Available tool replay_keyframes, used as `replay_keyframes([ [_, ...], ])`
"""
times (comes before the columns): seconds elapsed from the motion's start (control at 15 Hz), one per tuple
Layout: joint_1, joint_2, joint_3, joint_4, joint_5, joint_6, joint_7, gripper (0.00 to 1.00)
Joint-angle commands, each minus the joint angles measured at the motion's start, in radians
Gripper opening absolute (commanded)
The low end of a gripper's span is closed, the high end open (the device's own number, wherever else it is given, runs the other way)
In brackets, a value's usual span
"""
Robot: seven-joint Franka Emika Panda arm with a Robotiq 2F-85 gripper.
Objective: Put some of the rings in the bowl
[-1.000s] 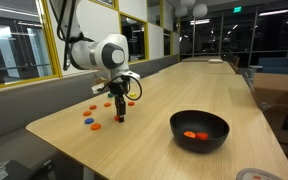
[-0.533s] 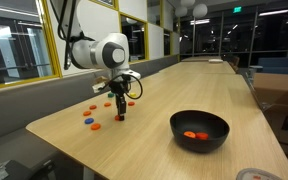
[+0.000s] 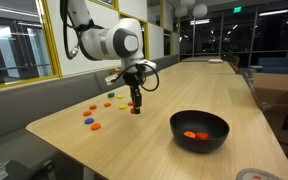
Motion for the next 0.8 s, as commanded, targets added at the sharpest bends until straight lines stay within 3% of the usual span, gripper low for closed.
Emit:
replay_keyframes([
  [0.0,-0.051,-0.126,-0.05,-0.086,-0.076,0.021,0.022,0.23],
  [0.4,-0.171,-0.223,-0.116,-0.149,-0.211,0.044,0.083,0.23],
  [0.73,-0.265,-0.238,-0.132,-0.178,-0.267,0.062,0.128,0.23],
])
